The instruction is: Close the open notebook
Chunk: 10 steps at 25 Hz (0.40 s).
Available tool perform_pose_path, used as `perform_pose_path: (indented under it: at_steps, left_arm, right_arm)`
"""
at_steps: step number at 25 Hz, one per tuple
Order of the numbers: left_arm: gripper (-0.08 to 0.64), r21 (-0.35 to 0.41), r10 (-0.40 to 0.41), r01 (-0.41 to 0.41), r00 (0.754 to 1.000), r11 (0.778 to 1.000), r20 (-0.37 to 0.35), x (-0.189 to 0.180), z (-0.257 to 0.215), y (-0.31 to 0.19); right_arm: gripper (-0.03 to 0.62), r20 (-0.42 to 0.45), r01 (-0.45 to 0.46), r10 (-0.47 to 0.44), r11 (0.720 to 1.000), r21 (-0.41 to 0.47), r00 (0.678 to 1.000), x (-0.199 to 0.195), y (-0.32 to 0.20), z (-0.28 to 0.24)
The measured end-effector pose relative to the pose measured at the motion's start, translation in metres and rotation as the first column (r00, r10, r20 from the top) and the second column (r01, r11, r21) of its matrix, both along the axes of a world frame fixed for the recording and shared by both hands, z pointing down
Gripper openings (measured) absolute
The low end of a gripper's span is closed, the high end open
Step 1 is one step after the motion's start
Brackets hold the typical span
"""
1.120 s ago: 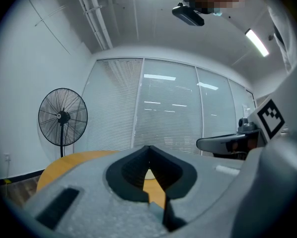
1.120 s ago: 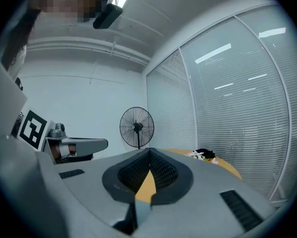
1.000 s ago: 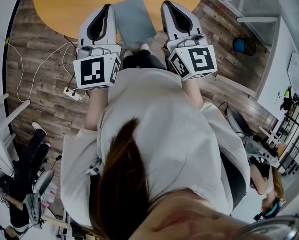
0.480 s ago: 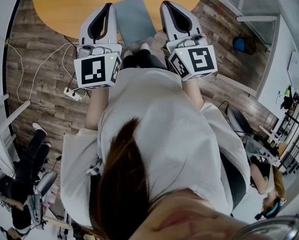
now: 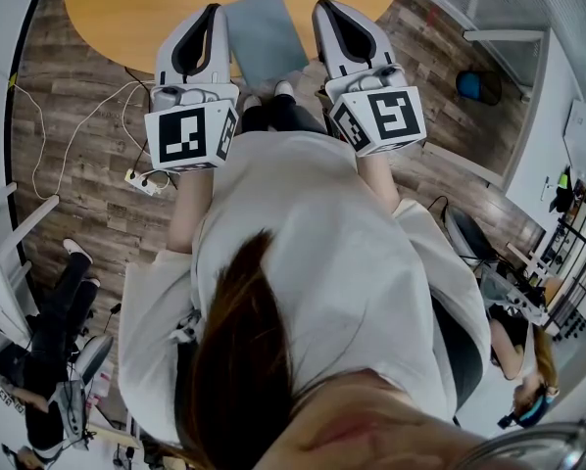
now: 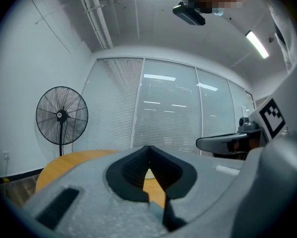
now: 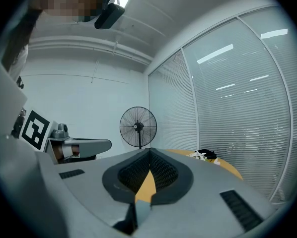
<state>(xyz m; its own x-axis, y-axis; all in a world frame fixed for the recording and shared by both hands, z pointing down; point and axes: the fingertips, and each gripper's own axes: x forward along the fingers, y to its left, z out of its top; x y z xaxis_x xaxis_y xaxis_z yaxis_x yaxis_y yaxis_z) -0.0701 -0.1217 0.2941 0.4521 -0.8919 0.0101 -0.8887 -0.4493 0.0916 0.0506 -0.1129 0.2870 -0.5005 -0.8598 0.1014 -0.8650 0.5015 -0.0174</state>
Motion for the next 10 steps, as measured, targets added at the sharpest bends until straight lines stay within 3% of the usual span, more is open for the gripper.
perform_pose_path:
  at_steps: [10]
  left_arm:
    - [0.015, -0.009, -0.001, 0.001, 1.000, 1.000, -0.007, -0.012, 0.005, -0.002]
  right_arm:
    - [0.002, 0.000, 0.000, 0.000, 1.000, -0.009, 1.000, -0.014, -0.003, 0.004]
